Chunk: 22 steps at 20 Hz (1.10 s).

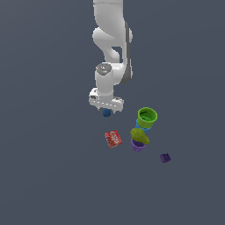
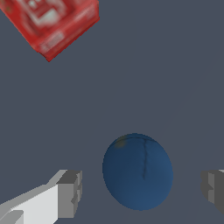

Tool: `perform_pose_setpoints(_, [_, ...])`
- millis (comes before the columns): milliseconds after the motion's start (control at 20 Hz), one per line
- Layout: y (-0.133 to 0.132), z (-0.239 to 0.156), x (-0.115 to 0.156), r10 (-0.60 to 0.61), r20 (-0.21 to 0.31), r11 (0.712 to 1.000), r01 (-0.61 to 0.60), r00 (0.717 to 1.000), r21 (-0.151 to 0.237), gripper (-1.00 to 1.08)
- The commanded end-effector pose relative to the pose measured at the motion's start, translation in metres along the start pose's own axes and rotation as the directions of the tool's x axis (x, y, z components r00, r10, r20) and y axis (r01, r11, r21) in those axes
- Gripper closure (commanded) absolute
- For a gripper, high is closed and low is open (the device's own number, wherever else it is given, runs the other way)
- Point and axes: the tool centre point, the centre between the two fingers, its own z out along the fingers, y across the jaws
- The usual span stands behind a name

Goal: Pick up a designated object from a clutter of objects.

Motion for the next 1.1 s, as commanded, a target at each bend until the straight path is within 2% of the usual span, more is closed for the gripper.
perform_pose_setpoints(0, [0.000,0.010,0.000,0.000,0.000,1.000,0.000,1.000,0.000,-0.92])
perform_pose_setpoints(450, [0.000,0.024,0.000,0.001,0.000,1.000,-0.001,1.000,0.000,-0.92])
perform_pose_setpoints(500, [0.000,0.024,0.000,0.001,0.000,1.000,-0.001,1.000,0.000,1.08])
perform_pose_setpoints(1050, [0.000,0.024,0.000,0.001,-0.001,1.000,-0.001,1.000,0.001,1.08])
